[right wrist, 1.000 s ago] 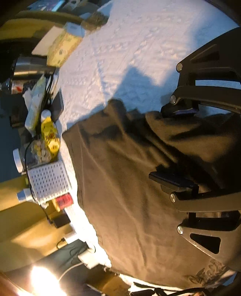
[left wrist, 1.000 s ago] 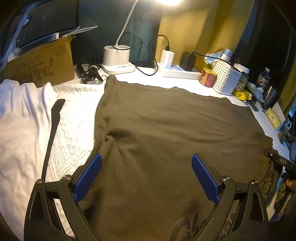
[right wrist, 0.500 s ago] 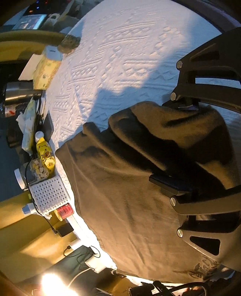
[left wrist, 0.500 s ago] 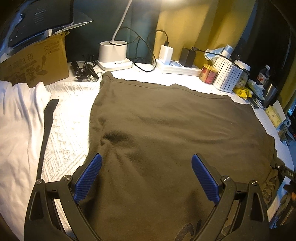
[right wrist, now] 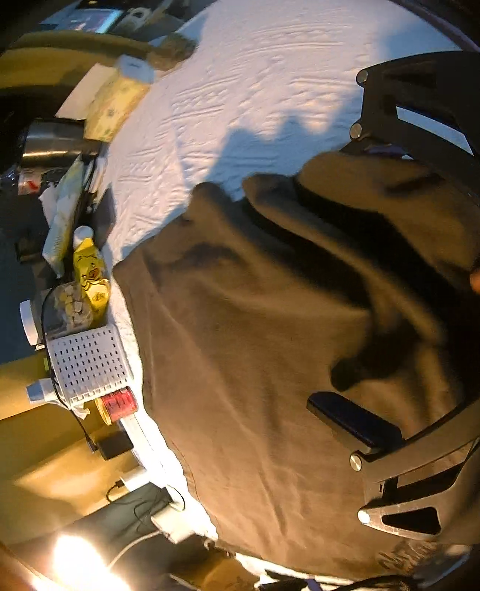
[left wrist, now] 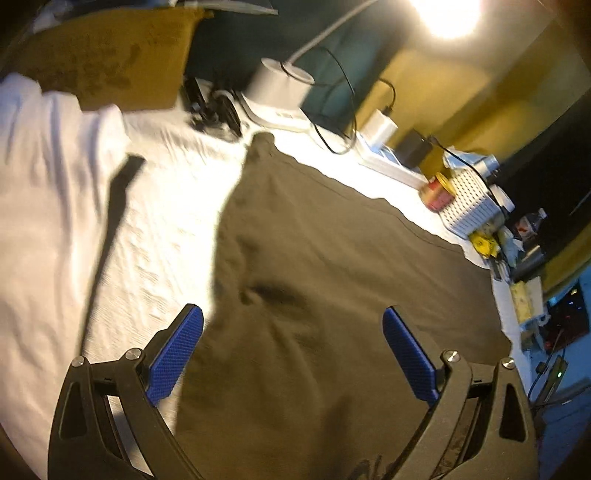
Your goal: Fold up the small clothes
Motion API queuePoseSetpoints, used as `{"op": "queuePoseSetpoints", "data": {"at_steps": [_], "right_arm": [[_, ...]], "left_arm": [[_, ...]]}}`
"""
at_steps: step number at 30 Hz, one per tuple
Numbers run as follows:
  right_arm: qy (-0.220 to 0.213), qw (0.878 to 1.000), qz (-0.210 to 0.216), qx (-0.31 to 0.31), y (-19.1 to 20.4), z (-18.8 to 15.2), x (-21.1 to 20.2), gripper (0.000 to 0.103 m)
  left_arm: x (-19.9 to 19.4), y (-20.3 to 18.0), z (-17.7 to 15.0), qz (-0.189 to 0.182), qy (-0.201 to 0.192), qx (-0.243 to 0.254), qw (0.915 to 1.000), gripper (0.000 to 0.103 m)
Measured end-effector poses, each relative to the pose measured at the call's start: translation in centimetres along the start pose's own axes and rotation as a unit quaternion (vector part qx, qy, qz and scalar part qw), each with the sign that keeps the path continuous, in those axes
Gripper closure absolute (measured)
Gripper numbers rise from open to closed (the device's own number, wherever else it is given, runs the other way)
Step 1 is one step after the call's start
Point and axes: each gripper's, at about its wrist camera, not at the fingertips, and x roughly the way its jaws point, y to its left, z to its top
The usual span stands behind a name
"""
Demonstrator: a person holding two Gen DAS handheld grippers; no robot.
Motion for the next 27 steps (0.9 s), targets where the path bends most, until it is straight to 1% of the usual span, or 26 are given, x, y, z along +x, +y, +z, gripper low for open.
{"op": "queuePoseSetpoints", "data": {"at_steps": [2, 4, 5, 6, 7, 9, 10, 11, 12, 15, 16, 21, 27], "right_arm": [[0.005, 1.0, -0.01, -0.011, 0.5, 0.8, 0.8, 0.0], [0.007, 0.999, -0.009, -0.031, 1.1, 1.3, 1.3, 0.004], [0.006, 0.999, -0.008, -0.041, 1.4, 1.6, 1.4, 0.013], [0.001, 0.999, -0.01, -0.052, 1.7, 1.7, 1.5, 0.029], [-0.006, 0.998, -0.01, -0.061, 2.0, 1.9, 1.5, 0.036], [-0.011, 0.998, 0.002, -0.07, 2.3, 2.2, 1.7, 0.06], [-0.013, 0.997, 0.01, -0.075, 2.4, 2.4, 1.8, 0.065], [-0.013, 0.997, 0.011, -0.075, 2.5, 2.5, 1.7, 0.076], [-0.014, 0.997, 0.013, -0.073, 2.4, 2.6, 1.7, 0.082], [-0.007, 0.998, 0.043, -0.051, 2.0, 3.3, 1.6, 0.086], [-0.012, 0.998, 0.051, -0.047, 2.0, 3.5, 1.2, 0.087], [-0.048, 0.995, 0.054, -0.069, 3.8, 4.7, -1.2, 0.087], [-0.071, 0.992, 0.056, -0.091, 6.0, 5.8, -3.2, 0.087]], "left_arm": [[-0.4, 0.1, 0.2, 0.011, -0.005, 0.006, 0.9999, 0.006], [-0.4, 0.1, 0.2, 0.03, -0.008, 0.015, 0.9994, 0.006], [-0.3, 0.1, 0.1, 0.04, -0.007, 0.021, 0.999, 0.006], [-0.2, 0.1, 0.0, 0.046, -0.005, 0.027, 0.9985, 0.006], [-0.1, 0.2, -0.1, 0.045, -0.004, 0.03, 0.9985, 0.006], [-0.1, 0.1, -0.4, 0.039, -0.001, 0.035, 0.9986, 0.006], [-0.1, 0.1, -0.5, 0.036, 0.0, 0.039, 0.9986, 0.006], [-0.2, -0.1, -0.5, 0.033, 0.0, 0.046, 0.9984, 0.006], [-0.3, -0.3, -0.6, 0.03, -0.001, 0.054, 0.9981, 0.006], [-0.9, -1.1, -0.9, 0.025, -0.009, 0.081, 0.9964, 0.006], [-1.1, -1.2, -0.9, 0.025, -0.011, 0.087, 0.9958, 0.006], [-2.3, -1.4, -1.2, 0.027, -0.029, 0.113, 0.9928, 0.006], [-3.2, -0.9, -1.4, 0.034, -0.043, 0.115, 0.9919, 0.006]]}}
